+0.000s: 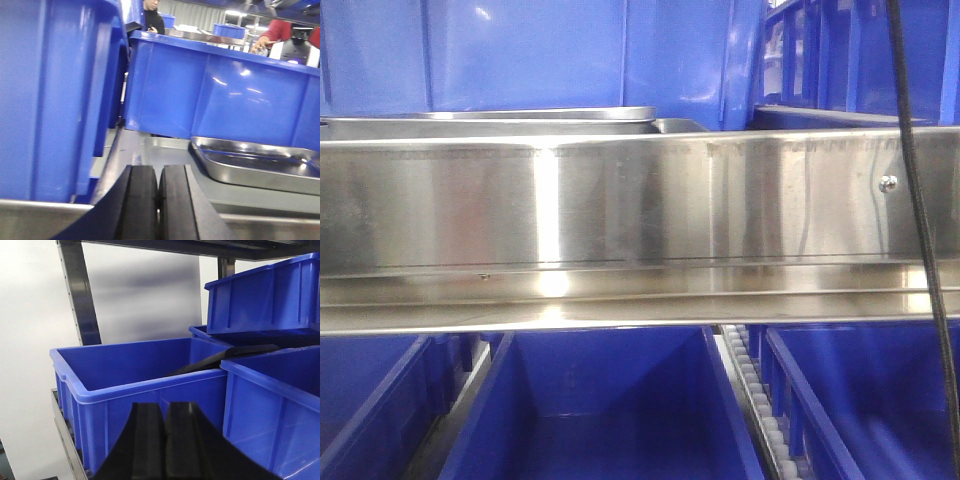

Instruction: Stack silver trays without gaps

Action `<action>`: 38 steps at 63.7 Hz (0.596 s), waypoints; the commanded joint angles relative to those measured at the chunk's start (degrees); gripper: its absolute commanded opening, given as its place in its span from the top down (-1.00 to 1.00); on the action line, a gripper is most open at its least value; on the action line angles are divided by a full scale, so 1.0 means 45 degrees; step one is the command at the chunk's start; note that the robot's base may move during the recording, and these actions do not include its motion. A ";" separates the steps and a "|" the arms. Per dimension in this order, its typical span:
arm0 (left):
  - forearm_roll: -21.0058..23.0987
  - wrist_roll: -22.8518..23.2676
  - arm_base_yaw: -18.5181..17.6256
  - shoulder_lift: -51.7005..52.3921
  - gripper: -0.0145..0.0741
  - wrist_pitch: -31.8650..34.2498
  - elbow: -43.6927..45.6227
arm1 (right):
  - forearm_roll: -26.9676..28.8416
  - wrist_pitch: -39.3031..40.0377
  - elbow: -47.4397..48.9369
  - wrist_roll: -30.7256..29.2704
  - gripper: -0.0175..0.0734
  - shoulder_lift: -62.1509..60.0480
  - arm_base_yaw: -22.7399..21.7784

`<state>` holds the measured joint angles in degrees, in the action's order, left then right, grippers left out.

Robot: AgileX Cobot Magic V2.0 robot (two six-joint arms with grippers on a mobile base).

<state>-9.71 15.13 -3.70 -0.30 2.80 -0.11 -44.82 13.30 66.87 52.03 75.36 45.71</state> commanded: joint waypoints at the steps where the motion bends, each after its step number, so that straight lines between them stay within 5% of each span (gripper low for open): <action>1: -0.0361 0.0062 -0.0466 0.0066 0.69 0.0292 0.0026 | -0.0025 0.0298 0.0106 -0.0082 0.79 -0.0113 0.0015; 9: -0.0360 0.0062 -0.0735 0.0066 0.69 0.0292 0.0026 | -0.0025 0.0298 0.0106 -0.0082 0.79 -0.0113 0.0015; 38: -0.0305 0.0062 0.0285 0.0066 0.69 0.0292 0.0026 | -0.0025 0.0298 0.0106 -0.0082 0.79 -0.0113 0.0015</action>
<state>-11.22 15.13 -2.73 -0.30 2.89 -0.11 -44.82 13.30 66.87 52.03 75.36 45.71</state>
